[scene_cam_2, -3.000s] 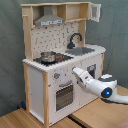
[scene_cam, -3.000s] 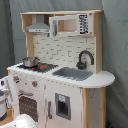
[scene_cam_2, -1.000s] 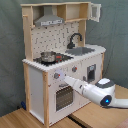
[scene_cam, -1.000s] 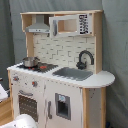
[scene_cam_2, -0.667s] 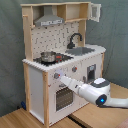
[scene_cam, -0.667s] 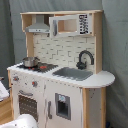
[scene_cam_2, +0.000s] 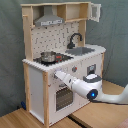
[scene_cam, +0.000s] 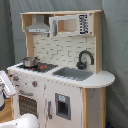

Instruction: Play with the kitchen

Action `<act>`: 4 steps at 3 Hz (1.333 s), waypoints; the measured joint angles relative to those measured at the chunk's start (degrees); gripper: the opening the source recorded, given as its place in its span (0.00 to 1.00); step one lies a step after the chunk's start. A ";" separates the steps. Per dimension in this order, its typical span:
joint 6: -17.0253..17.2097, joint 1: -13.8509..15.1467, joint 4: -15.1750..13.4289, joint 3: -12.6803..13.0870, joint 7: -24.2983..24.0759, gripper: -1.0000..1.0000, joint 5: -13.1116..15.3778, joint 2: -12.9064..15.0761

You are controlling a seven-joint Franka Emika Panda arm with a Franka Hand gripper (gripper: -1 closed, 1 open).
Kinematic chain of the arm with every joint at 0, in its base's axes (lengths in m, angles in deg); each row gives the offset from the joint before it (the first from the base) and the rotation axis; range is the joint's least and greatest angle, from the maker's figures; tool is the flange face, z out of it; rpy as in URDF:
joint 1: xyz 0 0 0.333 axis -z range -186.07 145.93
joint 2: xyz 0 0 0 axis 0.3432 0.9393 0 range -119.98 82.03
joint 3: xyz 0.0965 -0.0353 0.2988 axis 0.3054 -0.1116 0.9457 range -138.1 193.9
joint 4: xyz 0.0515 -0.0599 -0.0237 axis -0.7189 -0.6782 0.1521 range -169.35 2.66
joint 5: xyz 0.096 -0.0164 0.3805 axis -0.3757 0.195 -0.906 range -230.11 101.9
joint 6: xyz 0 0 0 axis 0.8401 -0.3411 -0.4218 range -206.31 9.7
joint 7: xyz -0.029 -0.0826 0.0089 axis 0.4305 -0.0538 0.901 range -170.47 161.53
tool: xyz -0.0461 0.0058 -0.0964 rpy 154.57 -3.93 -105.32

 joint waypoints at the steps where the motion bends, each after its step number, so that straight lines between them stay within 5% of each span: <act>1: -4.07 1.45 0.01 0.00 -3.86 1.00 0.00 -0.03; 3: -12.11 4.94 0.53 -0.52 -11.36 1.00 0.00 -0.16; 4: -12.61 5.07 0.81 -0.43 -14.29 1.00 0.00 -0.36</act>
